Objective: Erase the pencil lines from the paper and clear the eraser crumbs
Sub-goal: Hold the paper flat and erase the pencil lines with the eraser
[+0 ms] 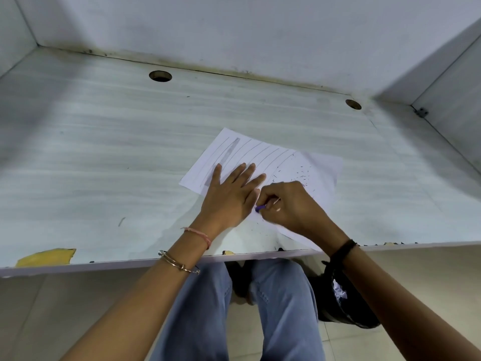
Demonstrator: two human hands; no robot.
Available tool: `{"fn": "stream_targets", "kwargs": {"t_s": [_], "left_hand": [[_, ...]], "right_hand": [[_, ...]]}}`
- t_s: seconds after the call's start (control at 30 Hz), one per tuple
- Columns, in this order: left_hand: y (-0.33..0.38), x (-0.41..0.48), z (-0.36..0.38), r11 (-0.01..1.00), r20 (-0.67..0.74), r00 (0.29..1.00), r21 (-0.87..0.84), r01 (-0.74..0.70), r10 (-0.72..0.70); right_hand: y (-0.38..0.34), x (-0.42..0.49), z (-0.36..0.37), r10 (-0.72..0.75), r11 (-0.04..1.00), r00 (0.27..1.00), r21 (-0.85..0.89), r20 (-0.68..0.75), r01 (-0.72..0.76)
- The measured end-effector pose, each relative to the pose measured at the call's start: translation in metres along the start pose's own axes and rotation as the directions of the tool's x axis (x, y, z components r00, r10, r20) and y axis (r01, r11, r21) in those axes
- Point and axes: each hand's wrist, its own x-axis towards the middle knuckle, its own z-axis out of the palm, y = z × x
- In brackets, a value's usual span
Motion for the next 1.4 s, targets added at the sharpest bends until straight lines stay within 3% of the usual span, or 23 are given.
{"fn": "stream_targets", "kwargs": {"t_s": [0.13,0.3,0.4,0.5,0.63,0.7,0.77,0.9,1.07,1.17,1.3,1.4], "left_hand": [[-0.001,0.001,0.003,1.0,-0.001,1.0,0.001,0.003,-0.003],[0.002,0.0,-0.003,1.0,-0.013,1.0,-0.016,0.018,-0.018],[0.0,-0.001,-0.002,1.0,-0.02,1.0,-0.006,-0.002,0.002],[0.0,-0.002,-0.001,1.0,-0.013,1.0,-0.001,-0.002,0.002],[0.002,0.0,-0.004,1.0,0.01,1.0,-0.01,0.019,-0.019],[0.002,-0.001,-0.003,1.0,-0.005,1.0,-0.012,0.011,-0.011],[0.0,-0.001,0.0,1.0,-0.025,1.0,-0.016,0.0,0.0],[-0.001,-0.001,0.001,1.0,-0.009,1.0,0.004,0.002,-0.002],[0.001,-0.001,-0.005,0.999,0.004,1.0,-0.033,0.012,-0.012],[-0.001,0.0,-0.001,1.0,0.005,1.0,0.002,-0.003,0.003],[-0.003,0.001,0.004,1.0,-0.007,1.0,-0.001,0.006,-0.006],[-0.001,0.0,0.0,1.0,-0.013,1.0,-0.028,0.006,-0.006]], "right_hand": [[0.0,-0.004,-0.006,0.03,0.997,0.992,0.074,0.124,-0.039],[0.013,0.017,-0.006,0.092,0.993,0.992,0.086,-0.085,-0.085],[0.005,0.0,-0.001,-0.026,0.999,1.0,0.023,0.012,0.026],[0.005,-0.004,-0.006,-0.005,0.997,0.992,0.076,0.123,-0.004],[0.013,0.015,-0.009,0.08,0.99,0.994,0.12,-0.07,-0.072],[0.01,0.011,-0.004,0.032,0.995,0.996,0.096,-0.089,-0.024],[0.005,-0.002,0.001,-0.04,0.998,0.999,0.037,-0.019,0.041],[0.004,-0.001,-0.007,-0.011,0.995,0.993,0.098,0.122,-0.001],[0.008,0.015,-0.004,0.077,0.99,0.991,0.123,-0.111,-0.063],[0.002,0.0,0.004,-0.048,0.997,0.999,0.061,-0.025,0.049],[0.003,-0.009,-0.003,-0.047,0.995,0.992,0.097,0.116,0.035],[0.012,0.006,-0.007,0.016,0.993,1.0,0.116,-0.02,-0.013]]}}
